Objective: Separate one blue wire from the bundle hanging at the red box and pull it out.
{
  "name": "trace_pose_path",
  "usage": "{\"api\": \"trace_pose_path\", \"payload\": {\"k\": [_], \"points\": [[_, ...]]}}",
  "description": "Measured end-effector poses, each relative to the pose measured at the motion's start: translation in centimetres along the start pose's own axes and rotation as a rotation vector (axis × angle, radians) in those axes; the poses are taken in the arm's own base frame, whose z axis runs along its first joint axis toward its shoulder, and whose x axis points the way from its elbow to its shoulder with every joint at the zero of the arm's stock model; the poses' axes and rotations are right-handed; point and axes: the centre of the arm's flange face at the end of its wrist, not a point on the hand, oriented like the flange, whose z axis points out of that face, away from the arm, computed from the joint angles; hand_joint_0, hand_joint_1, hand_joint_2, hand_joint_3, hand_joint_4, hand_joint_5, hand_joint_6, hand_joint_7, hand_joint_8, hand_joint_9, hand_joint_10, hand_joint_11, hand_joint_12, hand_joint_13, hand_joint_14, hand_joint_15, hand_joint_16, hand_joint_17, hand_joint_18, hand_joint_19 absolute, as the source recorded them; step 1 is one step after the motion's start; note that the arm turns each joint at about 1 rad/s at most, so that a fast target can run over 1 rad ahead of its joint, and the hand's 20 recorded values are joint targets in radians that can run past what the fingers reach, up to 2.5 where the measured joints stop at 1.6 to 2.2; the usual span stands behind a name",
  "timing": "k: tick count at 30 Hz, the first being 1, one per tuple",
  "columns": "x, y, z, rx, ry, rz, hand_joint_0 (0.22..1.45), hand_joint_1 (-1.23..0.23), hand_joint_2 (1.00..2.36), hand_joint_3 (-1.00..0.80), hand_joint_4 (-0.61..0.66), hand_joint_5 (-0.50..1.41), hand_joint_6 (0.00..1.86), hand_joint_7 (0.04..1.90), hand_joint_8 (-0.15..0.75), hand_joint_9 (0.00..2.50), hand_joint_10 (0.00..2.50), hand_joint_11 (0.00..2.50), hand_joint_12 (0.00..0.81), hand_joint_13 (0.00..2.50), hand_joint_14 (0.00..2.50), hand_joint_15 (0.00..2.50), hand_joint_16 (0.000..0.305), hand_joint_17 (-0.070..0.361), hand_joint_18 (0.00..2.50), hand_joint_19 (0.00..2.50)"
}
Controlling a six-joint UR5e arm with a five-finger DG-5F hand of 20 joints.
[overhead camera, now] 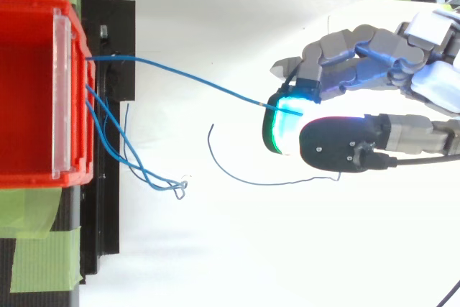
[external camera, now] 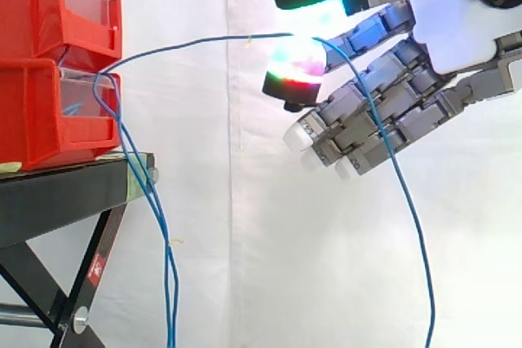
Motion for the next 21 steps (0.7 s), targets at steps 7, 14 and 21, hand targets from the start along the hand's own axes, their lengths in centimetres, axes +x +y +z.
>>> {"api": "trace_pose_path", "payload": {"k": [7,14,21], "points": [[0.00,-0.01,0.00,0.000,0.000,0.000,0.51,-0.64,1.29,-0.03,0.09,-0.14,0.92,1.06,0.459,0.63,0.01,0.25,0.485,0.33,0.00,0.17,0.084,0.188,0.32,0.00],[0.00,0.00,0.00,0.000,0.000,0.000,0.51,-0.64,1.27,-0.04,0.08,-0.14,0.92,1.03,0.447,0.63,0.01,0.26,0.483,0.33,0.00,0.17,0.083,0.187,0.32,0.00],[-0.01,0.01,-0.01,0.000,0.000,0.000,0.50,-0.63,1.32,-0.05,0.09,-0.14,0.93,1.00,0.458,0.61,0.01,0.31,0.483,0.32,0.00,0.18,0.083,0.187,0.31,0.01]]}}
